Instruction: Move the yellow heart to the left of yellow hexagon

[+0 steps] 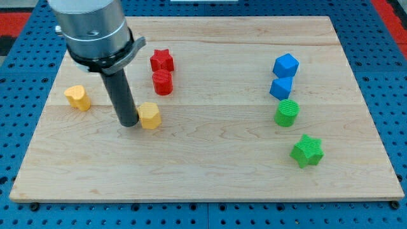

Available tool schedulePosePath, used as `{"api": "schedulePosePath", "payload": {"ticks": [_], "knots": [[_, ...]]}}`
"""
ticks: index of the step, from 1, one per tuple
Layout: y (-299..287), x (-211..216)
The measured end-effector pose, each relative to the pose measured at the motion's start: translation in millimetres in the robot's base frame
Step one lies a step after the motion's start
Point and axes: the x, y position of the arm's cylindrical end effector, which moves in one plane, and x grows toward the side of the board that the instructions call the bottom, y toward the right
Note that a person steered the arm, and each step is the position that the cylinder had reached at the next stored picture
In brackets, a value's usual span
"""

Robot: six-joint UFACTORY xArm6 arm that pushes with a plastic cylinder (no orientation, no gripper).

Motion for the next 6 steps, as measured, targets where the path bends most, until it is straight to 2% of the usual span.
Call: {"api": "schedulePosePath", "payload": {"ticks": [1, 2, 3, 4, 5, 6], "knots": [[-0.8, -19.4], [-19.3, -66.3], [-76.4, -82.5], [-100.4, -68.7], [-109.1, -34.8], [-133.6, -31.2]]}}
